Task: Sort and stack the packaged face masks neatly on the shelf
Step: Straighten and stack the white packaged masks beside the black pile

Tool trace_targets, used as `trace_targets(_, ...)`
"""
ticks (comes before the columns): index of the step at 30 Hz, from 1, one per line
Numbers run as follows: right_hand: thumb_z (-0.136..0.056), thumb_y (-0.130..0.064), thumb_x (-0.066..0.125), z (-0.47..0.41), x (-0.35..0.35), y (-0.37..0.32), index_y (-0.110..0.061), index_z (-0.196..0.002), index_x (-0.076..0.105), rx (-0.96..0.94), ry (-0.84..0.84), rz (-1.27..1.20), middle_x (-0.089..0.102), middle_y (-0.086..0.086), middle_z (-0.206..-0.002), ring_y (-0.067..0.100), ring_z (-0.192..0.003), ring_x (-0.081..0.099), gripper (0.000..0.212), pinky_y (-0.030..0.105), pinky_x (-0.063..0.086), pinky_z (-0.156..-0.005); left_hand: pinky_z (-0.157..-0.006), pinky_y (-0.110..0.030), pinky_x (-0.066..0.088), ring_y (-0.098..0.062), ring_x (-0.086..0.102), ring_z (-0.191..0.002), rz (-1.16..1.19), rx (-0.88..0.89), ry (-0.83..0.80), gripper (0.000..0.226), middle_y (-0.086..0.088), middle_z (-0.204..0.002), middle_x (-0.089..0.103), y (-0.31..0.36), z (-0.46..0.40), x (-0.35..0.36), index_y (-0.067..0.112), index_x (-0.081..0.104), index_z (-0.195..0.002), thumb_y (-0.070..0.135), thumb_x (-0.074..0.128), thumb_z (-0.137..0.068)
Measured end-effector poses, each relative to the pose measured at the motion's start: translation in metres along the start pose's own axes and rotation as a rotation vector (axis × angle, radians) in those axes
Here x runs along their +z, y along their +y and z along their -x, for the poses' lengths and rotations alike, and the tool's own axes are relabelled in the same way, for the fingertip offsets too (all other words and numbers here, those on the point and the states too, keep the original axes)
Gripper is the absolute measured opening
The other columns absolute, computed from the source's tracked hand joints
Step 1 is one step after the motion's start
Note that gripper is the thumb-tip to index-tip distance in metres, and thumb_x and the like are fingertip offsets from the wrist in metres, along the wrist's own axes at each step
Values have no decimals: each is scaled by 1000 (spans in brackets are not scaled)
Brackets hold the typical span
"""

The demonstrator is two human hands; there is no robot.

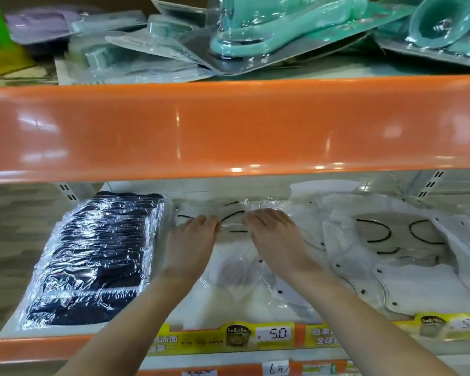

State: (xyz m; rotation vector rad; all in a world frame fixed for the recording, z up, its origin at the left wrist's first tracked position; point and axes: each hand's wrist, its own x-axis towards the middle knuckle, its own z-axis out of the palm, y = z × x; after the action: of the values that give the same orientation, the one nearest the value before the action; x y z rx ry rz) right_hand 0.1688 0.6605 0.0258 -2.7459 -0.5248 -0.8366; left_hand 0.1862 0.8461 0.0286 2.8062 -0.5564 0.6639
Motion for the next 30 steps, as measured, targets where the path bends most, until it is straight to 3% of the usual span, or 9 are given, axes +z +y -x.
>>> trace_targets(4, -58, 8, 68, -25, 10, -7, -11, -92, 71, 13, 43, 11, 69, 5, -104, 27, -91, 66, 39, 35, 50, -82, -54, -32, 46, -27, 63, -65, 46, -48, 97, 1, -4, -72, 65, -14, -21, -2, 11, 64, -80, 10, 65, -79)
trace_targets(7, -53, 7, 76, -32, 29, -11, -11, -92, 72, 94, -59, 7, 69, 7, -103, 28, -89, 67, 43, 36, 54, -79, -69, -36, 44, -31, 62, -82, 144, -130, 19, 9, -9, -88, 67, -25, -29, 12, 7, 65, -92, 4, 61, -85)
trace_targets(9, -53, 4, 79, -30, 40, -11, -13, -94, 70, 143, -178, 30, 67, 6, -106, 27, -90, 66, 45, 34, 52, -79, -70, -33, 37, -31, 59, -89, 197, -187, -60, 14, -10, -95, 67, -32, -27, 24, 7, 65, -97, 1, 57, -86)
trace_targets(12, -80, 2, 57, -23, 51, -13, -15, -125, 55, 164, -337, 73, 50, 3, -133, 23, -119, 50, 48, 33, 36, -99, -70, -29, 33, -27, 58, -93, 214, -216, -111, 19, -7, -101, 66, -41, -17, 39, 11, 65, -99, 2, 55, -86)
trace_targets(16, -88, -2, 48, -13, 62, -17, -16, -128, 49, 220, -375, 73, 47, 4, -134, 23, -121, 46, 43, 32, 33, -100, -90, -33, 39, -25, 52, -113, 164, -216, -208, 38, -3, -125, 59, -43, -5, 48, 16, 61, -121, 2, 51, -86)
trace_targets(21, -89, -9, 50, -5, 70, -23, -15, -130, 46, 261, -389, 69, 40, 3, -140, 26, -127, 39, 42, 37, 29, -105, -110, -31, 20, -16, 31, -137, 17, -120, -317, 47, 2, -148, 38, -39, 2, 51, 18, 43, -138, 18, 44, -92)
trace_targets(24, -91, -14, 48, -2, 74, -30, -10, -136, 42, 229, -392, 115, 36, 9, -147, 28, -133, 34, 45, 38, 23, -108, -108, -42, 30, -25, 39, -135, -53, -113, -351, 47, -10, -143, 45, -33, 8, 50, 9, 51, -133, 27, 36, -93)
trace_targets(26, -93, -16, 47, -2, 76, -35, -5, -134, 44, 222, -408, 123, 37, 13, -147, 31, -133, 36, 43, 39, 24, -109, -91, -49, 49, -34, 60, -113, -57, -99, -399, 53, -19, -122, 62, -31, 11, 51, 2, 66, -113, 32, 33, -84)
trace_targets(30, -82, -18, 64, -1, 78, -46, -5, -115, 62, 254, -437, 86, 58, 16, -127, 33, -115, 56, 35, 39, 44, -96, -81, -50, 54, -36, 65, -103, -107, -100, -430, 55, -22, -113, 66, -31, 16, 50, 0, 69, -106, 34, 32, -82)
